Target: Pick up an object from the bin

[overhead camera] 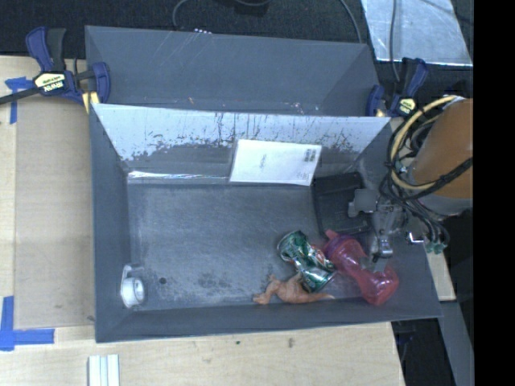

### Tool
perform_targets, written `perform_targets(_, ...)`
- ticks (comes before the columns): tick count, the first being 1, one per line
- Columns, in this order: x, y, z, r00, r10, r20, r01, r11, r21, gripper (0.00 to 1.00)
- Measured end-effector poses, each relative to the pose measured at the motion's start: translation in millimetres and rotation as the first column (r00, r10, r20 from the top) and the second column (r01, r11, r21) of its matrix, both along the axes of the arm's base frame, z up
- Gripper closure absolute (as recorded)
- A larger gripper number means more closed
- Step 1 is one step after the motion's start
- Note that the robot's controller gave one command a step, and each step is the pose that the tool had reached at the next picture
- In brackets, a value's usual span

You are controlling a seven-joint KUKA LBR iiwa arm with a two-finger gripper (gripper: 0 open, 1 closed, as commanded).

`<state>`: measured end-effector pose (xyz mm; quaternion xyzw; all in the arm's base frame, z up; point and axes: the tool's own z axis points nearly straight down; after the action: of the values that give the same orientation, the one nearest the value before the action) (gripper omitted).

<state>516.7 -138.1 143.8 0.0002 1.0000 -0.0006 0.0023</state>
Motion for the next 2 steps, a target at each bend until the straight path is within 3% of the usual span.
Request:
perform_targets(1,-4.2,24,-41,0.988,-0.155,0.006,0.155,0.988,0.000,0.00)
perform_targets(2,-9.4,41,-61,0.990,-0.141,-0.005,0.141,0.990,0.001,0.00)
